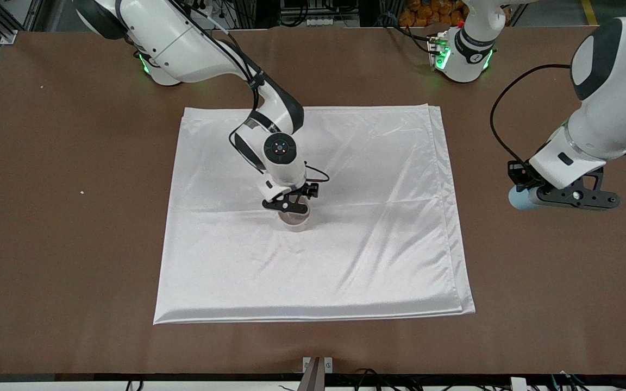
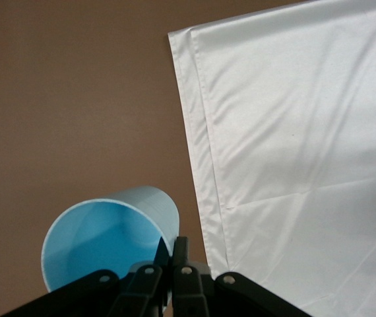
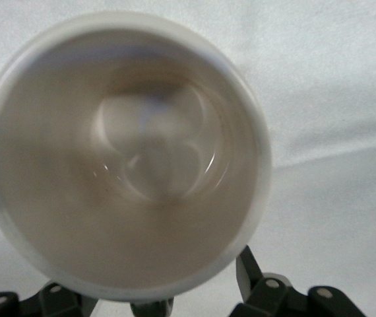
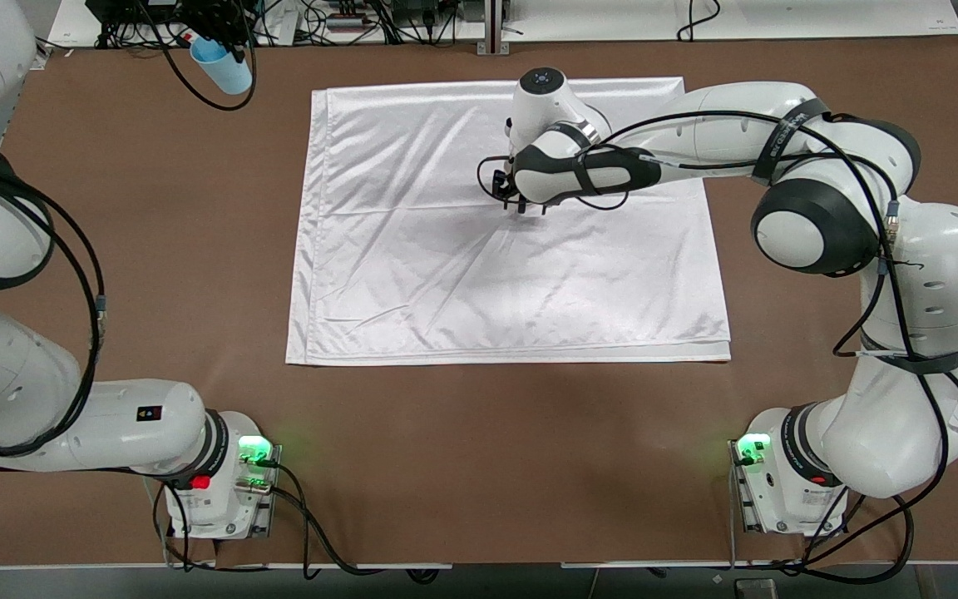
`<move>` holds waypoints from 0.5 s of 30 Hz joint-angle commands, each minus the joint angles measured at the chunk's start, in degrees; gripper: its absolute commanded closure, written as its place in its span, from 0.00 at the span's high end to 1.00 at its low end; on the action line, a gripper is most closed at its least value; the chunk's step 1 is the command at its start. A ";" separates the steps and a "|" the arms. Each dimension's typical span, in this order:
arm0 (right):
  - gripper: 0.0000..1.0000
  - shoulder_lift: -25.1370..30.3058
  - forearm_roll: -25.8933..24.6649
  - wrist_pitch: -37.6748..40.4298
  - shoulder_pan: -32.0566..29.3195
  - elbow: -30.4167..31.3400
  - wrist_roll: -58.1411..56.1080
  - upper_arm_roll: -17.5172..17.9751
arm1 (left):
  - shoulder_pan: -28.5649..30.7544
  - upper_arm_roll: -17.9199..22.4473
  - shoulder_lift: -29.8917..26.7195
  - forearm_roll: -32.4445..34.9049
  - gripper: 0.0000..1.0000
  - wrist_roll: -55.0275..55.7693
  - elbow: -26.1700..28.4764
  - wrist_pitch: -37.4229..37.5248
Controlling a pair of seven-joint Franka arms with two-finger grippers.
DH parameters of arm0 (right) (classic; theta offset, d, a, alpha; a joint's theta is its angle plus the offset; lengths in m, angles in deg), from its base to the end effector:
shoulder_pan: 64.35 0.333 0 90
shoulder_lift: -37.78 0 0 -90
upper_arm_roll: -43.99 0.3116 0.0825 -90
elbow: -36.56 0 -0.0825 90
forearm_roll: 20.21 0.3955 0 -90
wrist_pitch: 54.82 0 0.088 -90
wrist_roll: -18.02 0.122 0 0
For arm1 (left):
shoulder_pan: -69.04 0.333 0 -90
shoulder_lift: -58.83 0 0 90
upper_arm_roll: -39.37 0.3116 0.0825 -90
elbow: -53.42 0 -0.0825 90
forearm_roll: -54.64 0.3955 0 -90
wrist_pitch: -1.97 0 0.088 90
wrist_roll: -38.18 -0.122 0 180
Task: Place blue cup into white mug on cloth
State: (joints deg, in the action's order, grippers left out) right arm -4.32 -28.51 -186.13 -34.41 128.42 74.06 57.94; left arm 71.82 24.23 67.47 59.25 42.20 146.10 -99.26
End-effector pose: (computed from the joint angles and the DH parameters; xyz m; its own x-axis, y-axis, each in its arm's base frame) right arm 0.5178 0.4669 0.1796 0.9834 -0.1722 -0.0579 -0.1732 -0.9848 -0.0142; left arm 0.6086 -0.1159 0.5129 0.9875 -0.1576 0.0064 -0.1572 -0.9868 -0.0394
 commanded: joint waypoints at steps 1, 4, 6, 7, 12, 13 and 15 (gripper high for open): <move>1.00 3.25 -1.02 3.86 -0.32 0.07 1.62 0.29 | 0.12 -1.82 -1.25 1.02 0.00 1.61 -0.22 1.12; 1.00 4.83 -1.02 5.44 -0.32 0.07 1.45 0.29 | 0.12 -2.79 -1.25 1.02 0.00 1.61 -0.40 1.12; 1.00 5.62 -0.85 6.15 -0.32 0.07 1.45 0.38 | 0.12 -3.40 -1.25 0.84 0.00 1.34 -0.40 1.12; 1.00 6.06 -0.76 6.15 -0.32 0.07 1.36 0.47 | 0.12 -3.58 -1.25 0.93 0.00 1.17 -0.40 1.12; 1.00 8.17 -0.41 7.38 -0.40 0.07 1.18 0.73 | 0.03 -6.39 -1.25 1.02 0.00 1.69 -0.40 1.12; 1.00 8.70 0.03 7.64 -0.58 -0.02 1.09 0.82 | 0.03 -7.18 -1.17 1.11 0.00 1.69 -0.49 1.12; 1.00 9.40 1.08 7.65 -0.58 -0.02 0.92 0.82 | 0.03 -8.15 -0.99 1.11 0.00 1.61 -0.49 1.12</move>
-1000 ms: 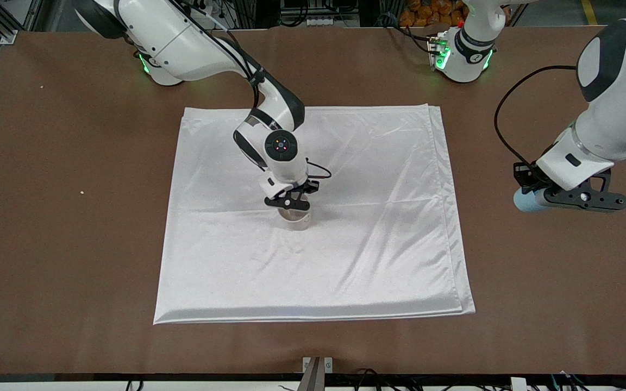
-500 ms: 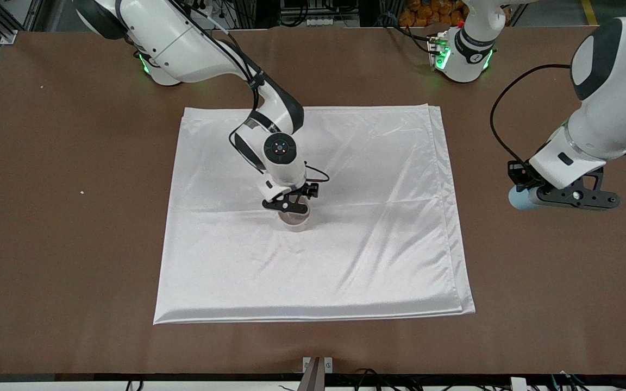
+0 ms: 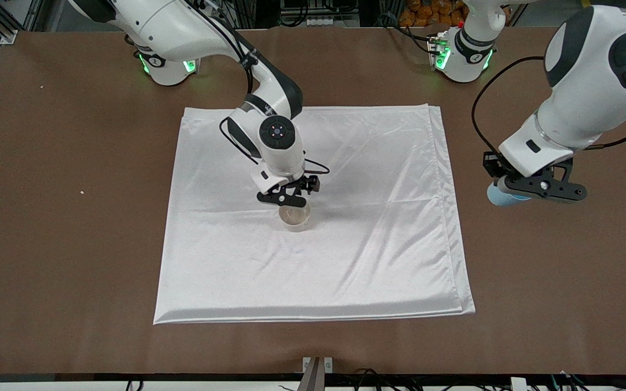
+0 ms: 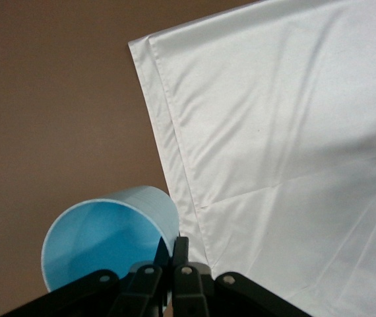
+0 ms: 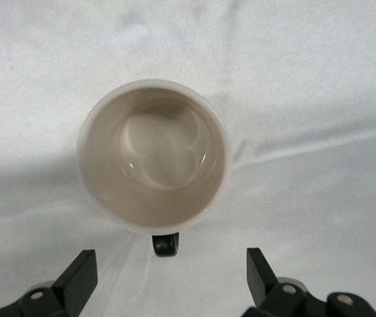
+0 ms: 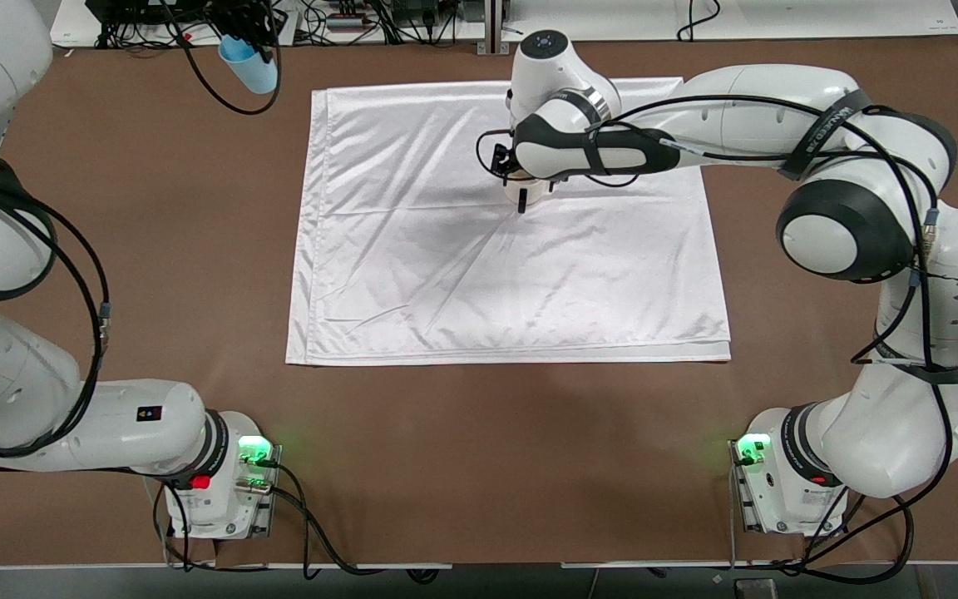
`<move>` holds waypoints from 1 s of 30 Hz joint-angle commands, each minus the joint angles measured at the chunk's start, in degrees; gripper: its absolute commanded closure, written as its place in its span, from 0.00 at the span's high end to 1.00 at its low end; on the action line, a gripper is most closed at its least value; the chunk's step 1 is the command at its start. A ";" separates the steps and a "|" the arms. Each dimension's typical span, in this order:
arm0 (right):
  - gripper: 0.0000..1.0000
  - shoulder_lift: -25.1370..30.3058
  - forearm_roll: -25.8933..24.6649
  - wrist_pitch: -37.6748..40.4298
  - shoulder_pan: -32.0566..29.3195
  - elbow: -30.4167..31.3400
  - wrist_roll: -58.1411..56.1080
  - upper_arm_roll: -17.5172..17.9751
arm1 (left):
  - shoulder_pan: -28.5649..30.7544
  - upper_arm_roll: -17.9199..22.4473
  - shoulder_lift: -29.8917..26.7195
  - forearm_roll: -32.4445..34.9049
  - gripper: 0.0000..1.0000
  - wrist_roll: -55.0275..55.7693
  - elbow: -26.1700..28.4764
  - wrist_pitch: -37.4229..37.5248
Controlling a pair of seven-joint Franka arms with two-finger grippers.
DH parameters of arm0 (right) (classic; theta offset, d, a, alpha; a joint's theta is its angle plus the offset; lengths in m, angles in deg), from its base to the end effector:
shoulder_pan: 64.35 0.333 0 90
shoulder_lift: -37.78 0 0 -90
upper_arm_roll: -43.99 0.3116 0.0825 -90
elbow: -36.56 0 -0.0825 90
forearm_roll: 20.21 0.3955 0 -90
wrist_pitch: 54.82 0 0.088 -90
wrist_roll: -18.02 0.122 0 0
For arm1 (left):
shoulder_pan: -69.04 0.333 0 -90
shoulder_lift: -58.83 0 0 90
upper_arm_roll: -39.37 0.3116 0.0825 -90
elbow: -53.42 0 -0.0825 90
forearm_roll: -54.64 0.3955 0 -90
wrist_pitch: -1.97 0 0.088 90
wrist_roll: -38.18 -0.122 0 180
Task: Place blue cup into white mug on cloth
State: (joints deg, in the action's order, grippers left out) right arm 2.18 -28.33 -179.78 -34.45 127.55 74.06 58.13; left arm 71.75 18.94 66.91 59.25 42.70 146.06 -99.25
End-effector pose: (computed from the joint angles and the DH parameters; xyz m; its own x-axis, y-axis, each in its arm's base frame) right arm 0.5226 0.4675 0.2547 0.9850 -0.1704 -0.0265 -0.1707 -0.9853 -0.0095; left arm 0.5935 -0.1692 0.5213 0.9707 -0.2395 0.0199 -0.2389 -0.9706 -0.0286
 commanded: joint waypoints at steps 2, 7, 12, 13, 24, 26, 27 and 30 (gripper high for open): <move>1.00 3.60 1.62 1.30 -0.54 0.86 0.65 0.63 | -0.07 -3.56 -0.17 1.02 0.00 0.41 -0.53 1.02; 1.00 5.36 1.62 2.70 -1.50 0.94 -1.36 0.63 | -0.60 -5.93 0.45 1.11 0.00 -0.12 -1.68 1.11; 1.00 7.47 1.62 6.82 -5.45 1.03 -7.86 0.55 | -1.65 -8.13 1.33 1.02 0.00 0.22 -1.76 0.94; 1.00 7.74 1.62 7.27 -5.98 0.95 -8.48 0.46 | -2.26 -8.31 1.59 1.02 0.00 0.49 -1.85 0.85; 1.00 8.09 1.53 10.17 -20.30 1.47 -29.13 0.11 | -8.06 -8.31 6.68 1.11 0.00 0.75 -4.04 -3.02; 1.00 7.83 1.36 9.91 -23.02 1.56 -32.64 0.11 | -10.08 -8.14 8.88 1.28 0.00 0.75 -5.71 -3.19; 1.00 7.74 1.44 9.82 -24.34 1.65 -34.31 0.11 | -10.96 -8.05 9.93 1.54 0.00 0.84 -6.68 -3.28; 1.00 7.56 1.35 9.73 -28.65 2.61 -37.66 0.11 | -14.04 -7.87 13.36 3.03 0.00 2.15 -9.49 -4.07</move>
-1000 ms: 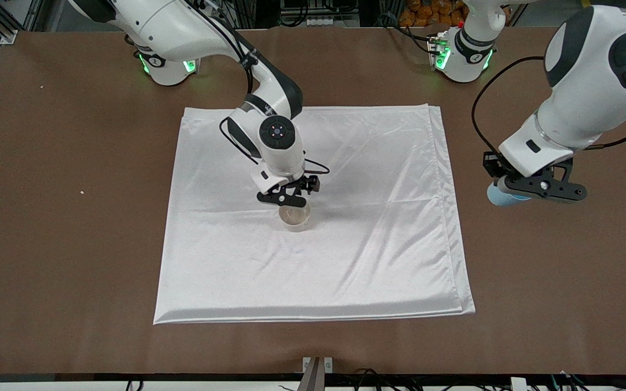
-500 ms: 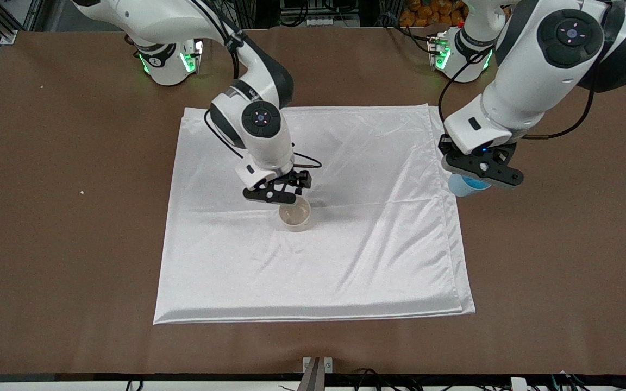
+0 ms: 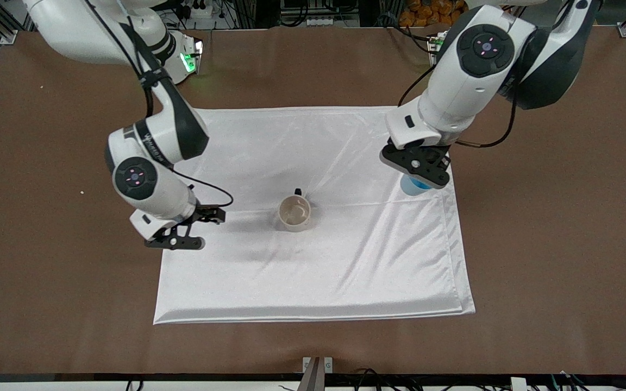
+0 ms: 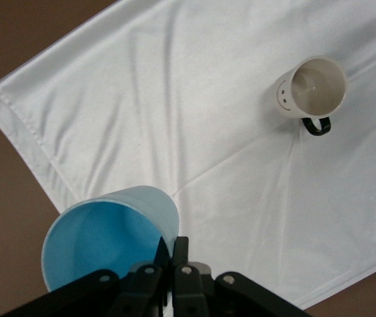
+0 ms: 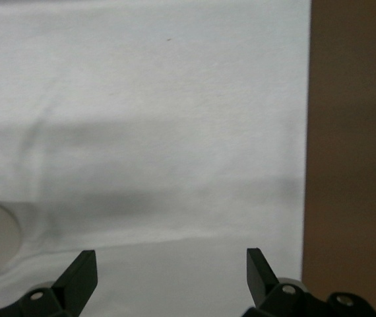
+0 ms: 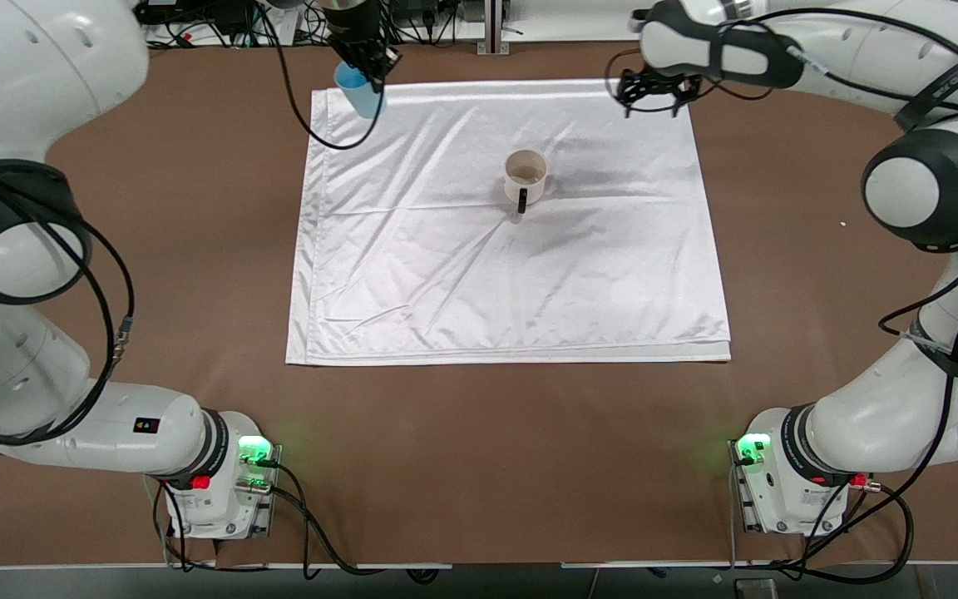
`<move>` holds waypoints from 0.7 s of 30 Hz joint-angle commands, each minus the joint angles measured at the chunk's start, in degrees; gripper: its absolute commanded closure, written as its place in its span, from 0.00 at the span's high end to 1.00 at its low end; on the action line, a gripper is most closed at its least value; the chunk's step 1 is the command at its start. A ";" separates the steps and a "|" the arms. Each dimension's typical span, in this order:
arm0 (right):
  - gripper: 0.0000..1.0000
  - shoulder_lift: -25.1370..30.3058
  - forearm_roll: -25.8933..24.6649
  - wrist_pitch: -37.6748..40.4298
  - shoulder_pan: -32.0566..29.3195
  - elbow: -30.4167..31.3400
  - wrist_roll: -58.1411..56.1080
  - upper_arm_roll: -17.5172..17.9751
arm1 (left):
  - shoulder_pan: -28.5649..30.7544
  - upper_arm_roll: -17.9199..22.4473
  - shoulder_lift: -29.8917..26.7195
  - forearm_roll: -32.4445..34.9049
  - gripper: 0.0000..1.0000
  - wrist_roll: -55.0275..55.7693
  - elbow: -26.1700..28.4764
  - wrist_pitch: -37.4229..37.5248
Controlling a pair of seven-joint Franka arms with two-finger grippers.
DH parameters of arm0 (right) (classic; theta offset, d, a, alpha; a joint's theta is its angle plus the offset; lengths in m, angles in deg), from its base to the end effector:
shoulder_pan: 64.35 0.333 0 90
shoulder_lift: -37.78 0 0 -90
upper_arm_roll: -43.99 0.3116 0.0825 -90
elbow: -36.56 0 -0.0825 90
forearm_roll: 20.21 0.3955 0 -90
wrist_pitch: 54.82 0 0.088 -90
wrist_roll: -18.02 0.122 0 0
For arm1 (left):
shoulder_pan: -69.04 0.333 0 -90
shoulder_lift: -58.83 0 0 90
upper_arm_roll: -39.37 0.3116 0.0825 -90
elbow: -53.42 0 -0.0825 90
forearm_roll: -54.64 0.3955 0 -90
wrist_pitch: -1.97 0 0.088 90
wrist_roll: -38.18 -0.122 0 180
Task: Place blue cup into white mug on cloth
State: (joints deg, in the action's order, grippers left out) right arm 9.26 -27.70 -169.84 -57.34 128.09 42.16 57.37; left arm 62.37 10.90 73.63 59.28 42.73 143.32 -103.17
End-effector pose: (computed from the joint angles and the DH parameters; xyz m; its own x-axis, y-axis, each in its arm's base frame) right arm 0.6485 0.2125 0.3189 0.9974 -0.0300 -0.0651 -0.0280 -0.9991 0.0328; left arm 0.5497 -0.3430 0.4890 0.8590 -0.5107 0.0357 -0.5119 -0.8578 0.0461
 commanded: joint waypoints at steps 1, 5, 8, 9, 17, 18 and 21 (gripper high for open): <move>1.00 0.57 0.72 -0.20 -6.99 2.51 -6.99 0.86 | -5.54 0.17 7.60 3.96 0.00 2.82 -7.28 -0.42; 1.00 1.18 0.72 -0.29 -9.99 5.14 -9.90 0.86 | -9.75 0.26 9.72 9.23 0.00 4.76 -7.73 -3.49; 1.00 1.54 0.55 -0.29 -11.39 5.59 -10.08 0.95 | -11.69 0.26 10.95 10.47 0.00 6.95 -7.73 -4.38; 1.00 1.45 0.55 -0.55 -12.09 5.59 -10.69 0.86 | -12.22 0.26 11.48 10.47 0.00 7.92 -7.82 -4.55; 1.00 4.08 0.63 -8.19 -15.35 13.75 -14.65 1.03 | -16.70 1.84 15.78 10.91 0.00 9.16 -8.61 -11.40; 1.00 5.13 0.63 -9.41 -15.35 15.50 -14.65 0.95 | -17.84 2.37 16.22 10.91 0.00 9.16 -8.70 -12.19; 1.00 8.47 0.63 -12.32 -16.23 20.52 -14.21 0.95 | -21.61 5.61 17.37 10.91 0.00 9.25 -9.83 -14.22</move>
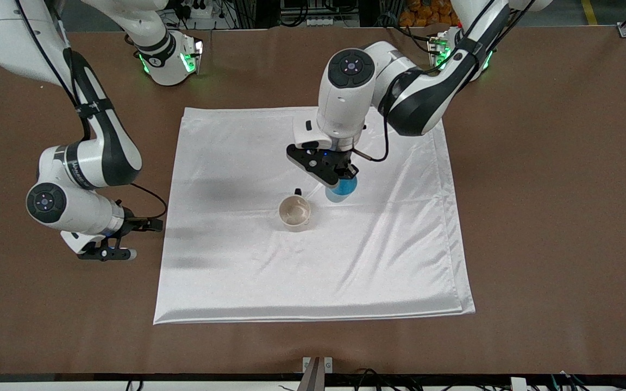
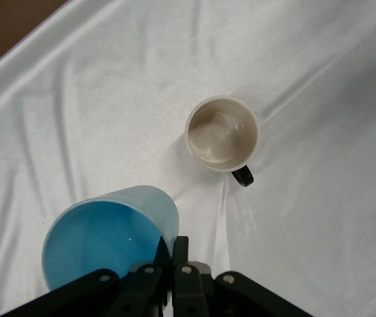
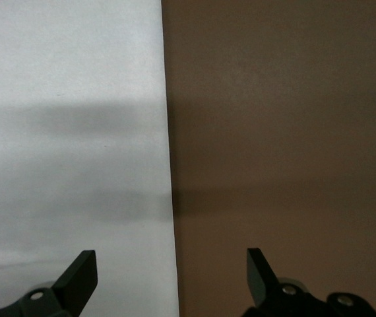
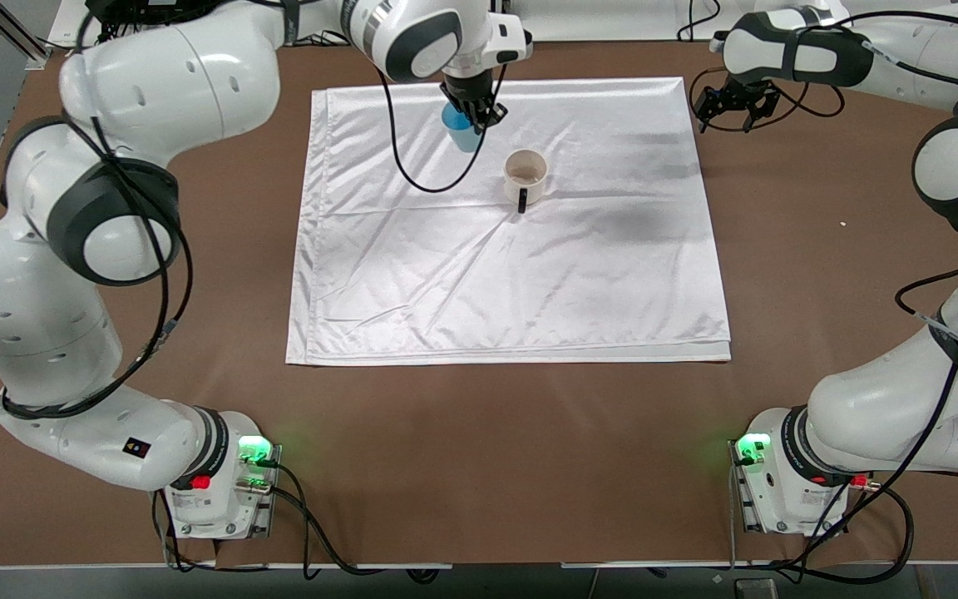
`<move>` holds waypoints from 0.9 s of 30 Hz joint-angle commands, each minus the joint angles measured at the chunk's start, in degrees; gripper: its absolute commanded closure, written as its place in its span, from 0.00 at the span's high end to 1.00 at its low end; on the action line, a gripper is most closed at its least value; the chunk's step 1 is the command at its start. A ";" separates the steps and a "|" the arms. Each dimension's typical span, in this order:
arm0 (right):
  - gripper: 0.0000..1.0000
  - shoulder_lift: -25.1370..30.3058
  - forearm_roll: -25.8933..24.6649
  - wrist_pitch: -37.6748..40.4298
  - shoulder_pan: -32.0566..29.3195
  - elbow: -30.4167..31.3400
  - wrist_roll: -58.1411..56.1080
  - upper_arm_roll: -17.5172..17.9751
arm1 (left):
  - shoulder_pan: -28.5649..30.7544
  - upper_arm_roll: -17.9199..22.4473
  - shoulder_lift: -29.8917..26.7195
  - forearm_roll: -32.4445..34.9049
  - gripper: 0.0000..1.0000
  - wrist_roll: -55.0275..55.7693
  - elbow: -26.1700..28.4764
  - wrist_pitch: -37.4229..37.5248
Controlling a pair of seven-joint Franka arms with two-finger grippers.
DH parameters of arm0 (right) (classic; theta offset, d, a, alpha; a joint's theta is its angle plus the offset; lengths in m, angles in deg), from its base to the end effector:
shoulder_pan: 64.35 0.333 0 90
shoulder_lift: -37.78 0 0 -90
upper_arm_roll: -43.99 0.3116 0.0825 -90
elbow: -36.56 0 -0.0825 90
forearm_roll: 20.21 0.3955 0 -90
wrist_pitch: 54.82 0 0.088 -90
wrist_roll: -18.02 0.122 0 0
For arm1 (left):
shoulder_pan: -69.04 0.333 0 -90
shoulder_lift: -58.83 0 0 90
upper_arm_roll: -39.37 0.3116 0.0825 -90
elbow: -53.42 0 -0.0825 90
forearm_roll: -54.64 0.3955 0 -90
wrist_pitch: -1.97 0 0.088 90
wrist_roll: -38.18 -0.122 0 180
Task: Place blue cup into white mug on cloth
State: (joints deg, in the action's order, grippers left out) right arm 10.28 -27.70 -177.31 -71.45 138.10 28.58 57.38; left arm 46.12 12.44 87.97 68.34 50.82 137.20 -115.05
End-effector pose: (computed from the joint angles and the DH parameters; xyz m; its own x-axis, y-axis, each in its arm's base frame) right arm 0.6485 0.0550 0.2623 0.9950 -0.0194 -0.0976 -0.0182 -0.9997 0.0137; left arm 0.5124 -0.4994 0.4018 0.7730 -0.6219 0.1250 -0.6291 -0.7769 0.0255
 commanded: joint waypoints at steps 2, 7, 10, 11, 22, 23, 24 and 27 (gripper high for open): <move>1.00 9.29 0.72 -4.95 -2.56 12.61 -0.45 0.94 | -8.79 7.23 4.17 1.86 0.00 1.16 -4.94 -2.77; 1.00 14.91 0.81 -4.51 -2.48 18.50 -0.19 0.94 | -16.71 14.97 7.07 1.60 0.00 1.33 -8.20 -4.61; 1.00 19.57 0.89 -4.51 -2.30 22.46 -0.10 1.11 | -19.17 16.91 9.17 1.51 0.00 3.00 -9.43 -6.81; 1.00 20.80 0.90 -4.43 -2.04 23.08 -0.01 1.20 | -19.53 16.91 9.96 1.51 0.00 3.96 -10.04 -7.60; 1.00 30.83 0.98 6.20 2.18 23.43 5.08 1.64 | -21.11 17.79 14.36 1.60 0.00 5.64 -12.07 -13.75; 1.00 31.53 0.98 6.73 2.62 23.43 5.43 1.64 | -21.11 17.79 14.80 1.60 0.00 5.64 -12.16 -14.46; 1.00 31.97 0.98 7.17 2.88 23.26 5.79 1.64 | -21.11 17.79 15.07 1.60 0.00 5.64 -12.33 -14.90; 1.00 32.86 1.07 8.75 3.41 22.82 6.23 1.64 | -21.11 17.79 15.51 1.60 0.00 5.64 -12.51 -15.52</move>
State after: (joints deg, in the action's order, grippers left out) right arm 39.41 -27.66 -170.14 -68.98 159.19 33.26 59.05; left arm 25.50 29.82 101.57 68.39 55.32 127.34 -129.57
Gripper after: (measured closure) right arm 0.000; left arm 0.965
